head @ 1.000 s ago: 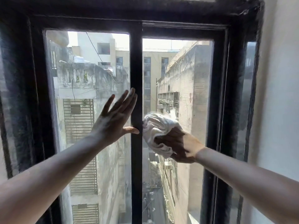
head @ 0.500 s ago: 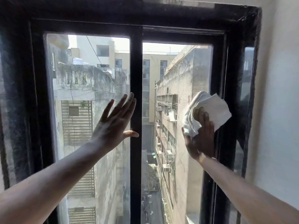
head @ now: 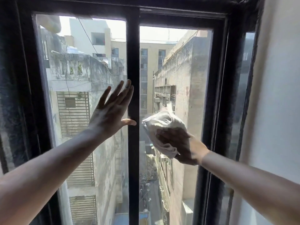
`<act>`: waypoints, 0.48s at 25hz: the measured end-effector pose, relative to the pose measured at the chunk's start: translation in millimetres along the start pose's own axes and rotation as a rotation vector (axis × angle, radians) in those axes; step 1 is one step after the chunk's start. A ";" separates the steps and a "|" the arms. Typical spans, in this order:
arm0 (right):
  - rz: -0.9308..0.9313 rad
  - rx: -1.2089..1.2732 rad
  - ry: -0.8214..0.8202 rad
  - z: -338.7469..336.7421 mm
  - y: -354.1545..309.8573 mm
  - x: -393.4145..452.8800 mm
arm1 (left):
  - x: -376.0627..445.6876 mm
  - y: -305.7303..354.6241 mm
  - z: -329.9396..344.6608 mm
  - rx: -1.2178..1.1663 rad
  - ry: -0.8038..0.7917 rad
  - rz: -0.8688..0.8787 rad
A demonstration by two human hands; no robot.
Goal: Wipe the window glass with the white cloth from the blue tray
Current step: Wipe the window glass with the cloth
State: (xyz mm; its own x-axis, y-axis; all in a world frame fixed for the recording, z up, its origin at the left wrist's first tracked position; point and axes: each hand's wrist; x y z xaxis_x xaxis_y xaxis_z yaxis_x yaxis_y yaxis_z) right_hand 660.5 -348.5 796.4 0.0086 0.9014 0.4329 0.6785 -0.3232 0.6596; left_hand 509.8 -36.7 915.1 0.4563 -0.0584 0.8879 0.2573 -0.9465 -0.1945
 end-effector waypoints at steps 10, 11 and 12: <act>0.396 0.203 0.285 -29.5 39.3 21.9 | 0.4 2.5 -9.7 0.028 -0.025 -0.005; 0.650 0.278 0.413 -42.8 57.1 29.0 | -0.2 3.1 -9.8 0.021 -0.029 -0.007; 0.873 0.340 0.517 -50.9 64.6 45.3 | 0.1 3.4 -9.1 0.008 -0.026 -0.011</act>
State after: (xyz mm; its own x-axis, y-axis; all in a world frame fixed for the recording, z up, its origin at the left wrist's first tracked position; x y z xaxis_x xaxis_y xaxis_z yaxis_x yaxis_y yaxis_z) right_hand 667.3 -343.1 889.9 0.3321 0.1396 0.9328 0.7580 -0.6281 -0.1759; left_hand 503.0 -42.8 918.4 0.4750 -0.0398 0.8791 0.2690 -0.9446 -0.1881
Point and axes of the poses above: each hand's wrist, its own x-axis towards the middle knuckle, its own z-axis out of the palm, y = z × x, and after that the axes turned 14 degrees about -z, right-handed
